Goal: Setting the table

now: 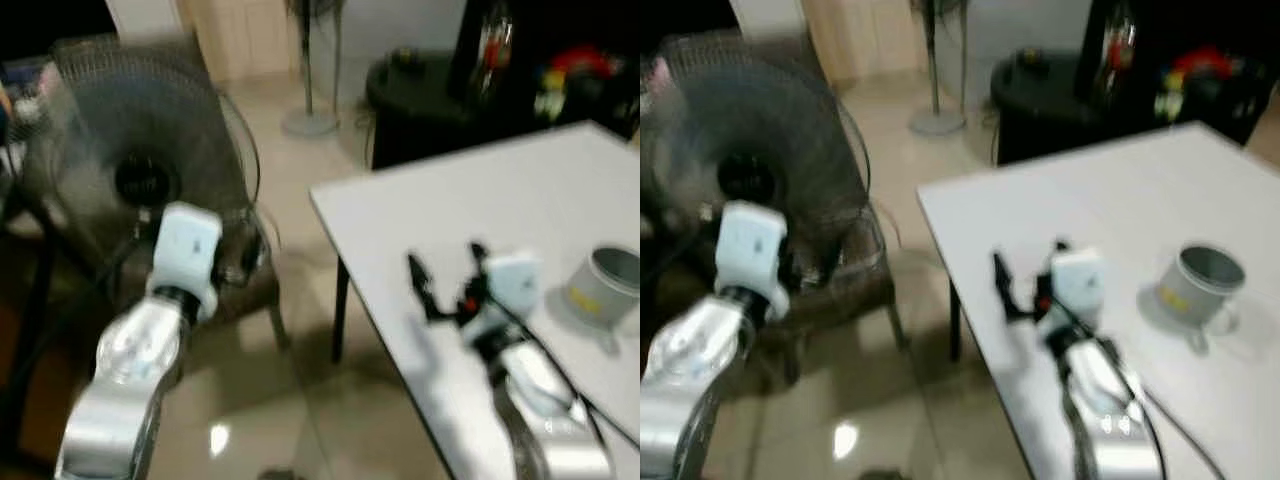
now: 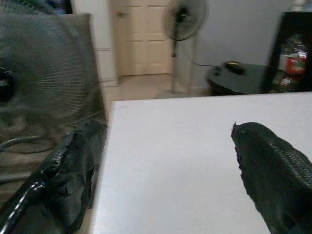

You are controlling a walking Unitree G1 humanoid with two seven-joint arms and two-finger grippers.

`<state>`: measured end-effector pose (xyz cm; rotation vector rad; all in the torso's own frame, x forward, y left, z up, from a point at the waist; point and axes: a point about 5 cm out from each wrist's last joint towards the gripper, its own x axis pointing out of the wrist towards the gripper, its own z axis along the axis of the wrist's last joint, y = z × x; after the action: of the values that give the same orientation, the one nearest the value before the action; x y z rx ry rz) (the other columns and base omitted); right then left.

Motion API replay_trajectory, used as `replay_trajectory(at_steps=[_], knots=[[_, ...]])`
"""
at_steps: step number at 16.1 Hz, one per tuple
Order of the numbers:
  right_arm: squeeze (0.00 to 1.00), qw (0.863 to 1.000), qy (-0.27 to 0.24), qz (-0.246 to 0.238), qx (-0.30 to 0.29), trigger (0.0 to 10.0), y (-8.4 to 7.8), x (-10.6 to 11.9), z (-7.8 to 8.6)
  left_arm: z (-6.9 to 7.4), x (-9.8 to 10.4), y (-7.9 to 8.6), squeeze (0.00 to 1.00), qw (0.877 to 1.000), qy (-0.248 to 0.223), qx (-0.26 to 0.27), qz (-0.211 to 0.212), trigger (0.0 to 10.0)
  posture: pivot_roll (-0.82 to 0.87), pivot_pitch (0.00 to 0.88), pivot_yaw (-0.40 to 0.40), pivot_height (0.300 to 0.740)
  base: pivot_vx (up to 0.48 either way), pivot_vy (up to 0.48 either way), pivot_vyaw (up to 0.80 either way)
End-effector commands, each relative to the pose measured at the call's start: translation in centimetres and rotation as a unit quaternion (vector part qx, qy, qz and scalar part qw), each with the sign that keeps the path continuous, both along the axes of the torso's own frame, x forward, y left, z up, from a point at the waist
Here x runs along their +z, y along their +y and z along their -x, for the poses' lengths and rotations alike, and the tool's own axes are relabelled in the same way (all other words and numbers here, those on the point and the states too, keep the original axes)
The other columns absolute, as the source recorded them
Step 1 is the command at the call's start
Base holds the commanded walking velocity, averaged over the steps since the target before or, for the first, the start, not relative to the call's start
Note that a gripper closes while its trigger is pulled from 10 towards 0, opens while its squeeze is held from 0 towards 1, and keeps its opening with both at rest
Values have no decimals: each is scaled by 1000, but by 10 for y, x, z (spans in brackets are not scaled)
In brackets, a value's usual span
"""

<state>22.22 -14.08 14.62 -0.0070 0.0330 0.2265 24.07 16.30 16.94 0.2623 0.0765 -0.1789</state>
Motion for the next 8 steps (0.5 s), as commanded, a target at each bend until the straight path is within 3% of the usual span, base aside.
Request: replay_trajectory(at_steps=[1,4,8], knots=[[1000,1000,1,1,3,10000,0,0,-1,1,2,1,0,1000,-7,11,-1,10000,96,0,54,740,0,0,800],[1000,1000,20,-14,15,10000,5,-7,-11,-2,4,3,0,1000,-13,20,3,10000,132,0,16,740,0,0,800],[1000,999,26,-23,13,10000,4,-7,-15,2,4,4,0,1000,-10,22,-6,10000,153,0,12,740,0,340,716]])
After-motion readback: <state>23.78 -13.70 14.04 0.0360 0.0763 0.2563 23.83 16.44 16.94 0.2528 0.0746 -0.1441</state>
